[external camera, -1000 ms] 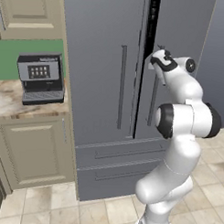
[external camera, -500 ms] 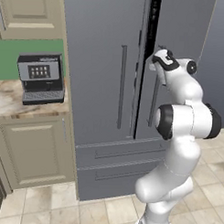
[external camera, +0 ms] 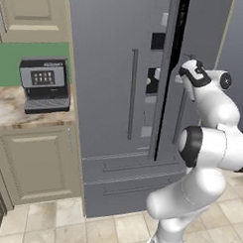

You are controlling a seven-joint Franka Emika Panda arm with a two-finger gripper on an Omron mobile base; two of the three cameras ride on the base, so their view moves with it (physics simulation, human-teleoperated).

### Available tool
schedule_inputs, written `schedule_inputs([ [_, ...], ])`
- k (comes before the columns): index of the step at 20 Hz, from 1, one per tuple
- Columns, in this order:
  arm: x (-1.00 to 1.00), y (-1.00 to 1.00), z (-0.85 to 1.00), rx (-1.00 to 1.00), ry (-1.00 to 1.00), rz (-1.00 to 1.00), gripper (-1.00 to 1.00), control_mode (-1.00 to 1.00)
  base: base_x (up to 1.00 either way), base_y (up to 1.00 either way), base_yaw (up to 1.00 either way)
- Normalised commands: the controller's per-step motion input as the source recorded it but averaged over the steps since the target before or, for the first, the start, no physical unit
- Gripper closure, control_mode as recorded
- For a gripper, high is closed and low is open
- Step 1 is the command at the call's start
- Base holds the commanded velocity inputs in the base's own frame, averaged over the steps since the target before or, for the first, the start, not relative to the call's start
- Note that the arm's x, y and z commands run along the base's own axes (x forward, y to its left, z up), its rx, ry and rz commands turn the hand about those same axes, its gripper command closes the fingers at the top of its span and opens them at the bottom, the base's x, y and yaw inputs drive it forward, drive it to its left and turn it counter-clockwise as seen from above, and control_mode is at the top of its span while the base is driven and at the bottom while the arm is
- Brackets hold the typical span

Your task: Retrieve the fish from the fridge and place it on the saucepan with marinade on the stove.

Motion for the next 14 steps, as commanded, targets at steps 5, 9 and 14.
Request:
schedule_inputs([
  [5,-0.53,-0.71,0.0,0.0,0.05,-0.01,1.0,-1.0,0.0,0.0,0.0],
  [9,-0.41,-0.72,0.0,0.0,0.07,0.0,1.0,-1.0,0.0,0.0,0.0],
  [14,-0.4,-0.76,0.0,0.0,0.04,0.0,1.0,-1.0,0.0,0.0,0.0],
])
